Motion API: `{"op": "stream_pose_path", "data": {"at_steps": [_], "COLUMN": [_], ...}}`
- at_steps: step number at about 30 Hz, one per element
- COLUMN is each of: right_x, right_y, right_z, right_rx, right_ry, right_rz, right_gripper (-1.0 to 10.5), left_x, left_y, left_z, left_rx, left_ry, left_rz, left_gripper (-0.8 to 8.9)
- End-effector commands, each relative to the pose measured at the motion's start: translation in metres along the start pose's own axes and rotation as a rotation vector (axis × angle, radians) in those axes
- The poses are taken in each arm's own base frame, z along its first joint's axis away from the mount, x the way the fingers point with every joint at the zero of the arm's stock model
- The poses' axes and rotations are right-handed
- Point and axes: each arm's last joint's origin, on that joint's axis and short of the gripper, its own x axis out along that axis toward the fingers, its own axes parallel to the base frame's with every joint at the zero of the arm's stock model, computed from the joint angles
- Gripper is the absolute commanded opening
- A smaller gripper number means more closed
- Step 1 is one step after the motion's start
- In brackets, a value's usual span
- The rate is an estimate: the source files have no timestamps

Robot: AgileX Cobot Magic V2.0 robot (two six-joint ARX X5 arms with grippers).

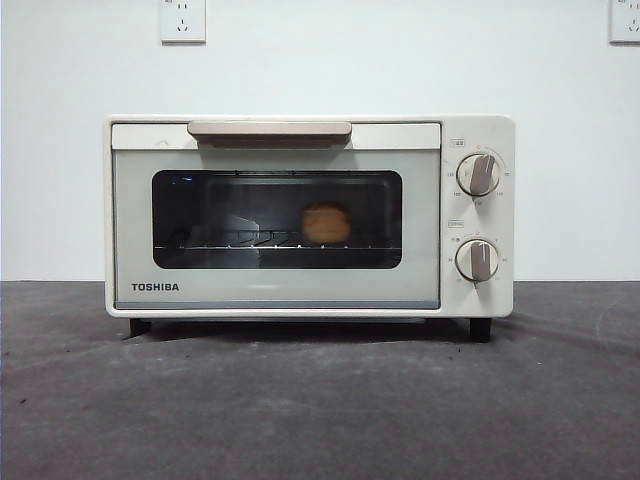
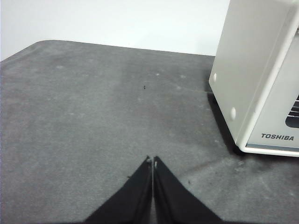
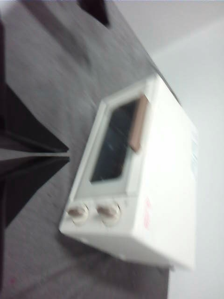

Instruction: The left arm flap open the oven, the right arm pick bread and place it into oven, the left arm flap close the oven

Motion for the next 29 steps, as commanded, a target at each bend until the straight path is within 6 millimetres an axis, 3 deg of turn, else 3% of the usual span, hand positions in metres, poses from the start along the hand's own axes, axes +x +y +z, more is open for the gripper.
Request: {"op": "stream_pose_path", "data": {"at_steps": [1, 10, 18, 29], "right_x": [0.015, 0.049, 0.067, 0.068], "right_y": [-0.014, -0.071, -0.096, -0.096], "right_z": [-0.015, -0.102, -0.158, -0.157], "right_rx": [0.014, -0.097, -0.061, -0.164], "right_ry": [-0.091, -0.210, -0.144, -0.152], "right_rz": [-0.115, -0.470, -0.551, -0.541], "right_gripper": [0.1, 0.1, 0.1, 0.1], "left_x": [0.002, 0.002, 0.002, 0.002], "left_y": [0.001, 0.001, 0.001, 0.001], "left_z": [-0.007, -0.007, -0.007, -0.007], "left_rx": [0.008, 0.008, 0.008, 0.008], "left_ry": [0.024, 0.024, 0.024, 0.024], "left_rz": [0.007, 0.007, 0.007, 0.007], "left_gripper": [0.10, 0.10, 0.10, 0.10]}}
